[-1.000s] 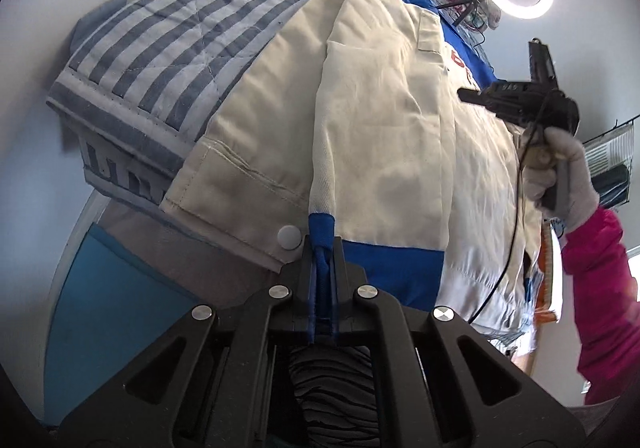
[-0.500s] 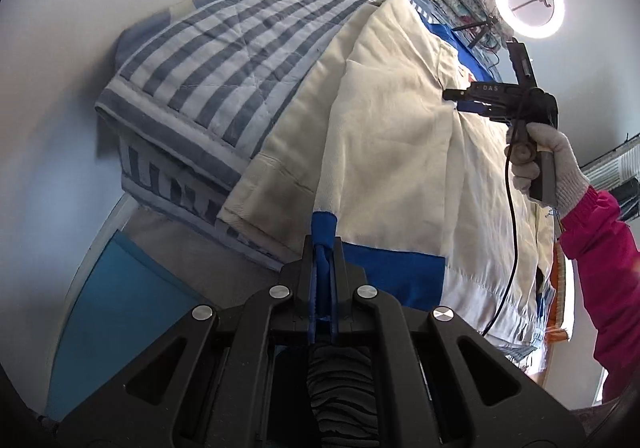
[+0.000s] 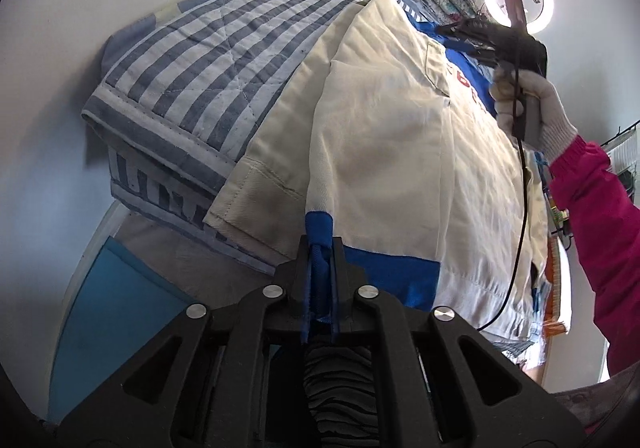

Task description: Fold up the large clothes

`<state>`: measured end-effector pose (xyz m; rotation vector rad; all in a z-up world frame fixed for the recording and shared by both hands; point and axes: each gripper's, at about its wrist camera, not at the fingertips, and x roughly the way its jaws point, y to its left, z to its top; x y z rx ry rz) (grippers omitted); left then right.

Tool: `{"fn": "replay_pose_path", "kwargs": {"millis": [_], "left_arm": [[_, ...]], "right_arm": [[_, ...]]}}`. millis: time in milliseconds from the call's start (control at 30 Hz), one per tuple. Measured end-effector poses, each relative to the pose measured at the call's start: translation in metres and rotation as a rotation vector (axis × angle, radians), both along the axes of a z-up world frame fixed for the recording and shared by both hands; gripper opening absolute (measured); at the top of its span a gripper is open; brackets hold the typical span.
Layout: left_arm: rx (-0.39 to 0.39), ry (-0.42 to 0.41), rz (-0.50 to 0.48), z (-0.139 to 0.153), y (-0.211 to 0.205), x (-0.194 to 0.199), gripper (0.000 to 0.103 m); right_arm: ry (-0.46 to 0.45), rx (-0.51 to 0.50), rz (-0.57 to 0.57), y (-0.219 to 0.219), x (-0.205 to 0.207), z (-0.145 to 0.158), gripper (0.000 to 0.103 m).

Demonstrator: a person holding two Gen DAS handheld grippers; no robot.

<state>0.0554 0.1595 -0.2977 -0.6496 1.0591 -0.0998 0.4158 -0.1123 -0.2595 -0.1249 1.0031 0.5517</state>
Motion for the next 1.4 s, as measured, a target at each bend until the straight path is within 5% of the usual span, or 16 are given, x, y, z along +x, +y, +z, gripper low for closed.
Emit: {"fn": "replay_pose_path", "kwargs": {"millis": [67,200,333,467,667,933,1200,1233,1267,1400], "left_arm": [[-0.061,-0.004,0.025,-0.003,0.005,0.000,0.048],[-0.088,-0.002,0.046,-0.009,0.007,0.006,0.049],[-0.072,0.028,0.029,-0.018,0.000,0.013,0.015],[-0.050,0.005,0.013,-0.015,-0.004,0.012,0.005],[-0.037,-0.014,0.005,-0.012,-0.004,0.007,0.003],[-0.052,-0.001,-0.012,-0.017,-0.002,0.008,0.003],[-0.035,-0.007,-0.029,-0.014,-0.009,0.010,0.003],[-0.038,-0.006,-0.025,-0.014,-0.008,0.010,0.003],[-0.040,-0.007,-0.022,-0.013,-0.007,0.010,0.003],[-0.036,-0.024,-0.005,-0.007,-0.001,0.006,0.002]], "right_arm": [[0.022,0.006,0.048,0.024,0.008,0.004,0.071],[-0.053,-0.042,0.091,0.072,0.022,0.008,0.076],[-0.046,-0.070,0.057,0.100,0.054,-0.004,0.076],[-0.007,-0.130,0.077,0.120,0.077,-0.020,0.076],[-0.002,-0.387,0.210,0.141,0.077,-0.041,0.063],[0.021,-0.411,0.285,0.120,0.069,-0.039,0.063],[-0.073,-0.493,0.335,0.160,0.065,-0.046,0.069],[-0.059,-0.488,0.342,0.163,0.066,-0.048,0.060],[-0.044,-0.488,0.352,0.166,0.066,-0.051,0.033],[-0.056,-0.473,0.341,0.167,0.063,-0.050,0.012]]}}
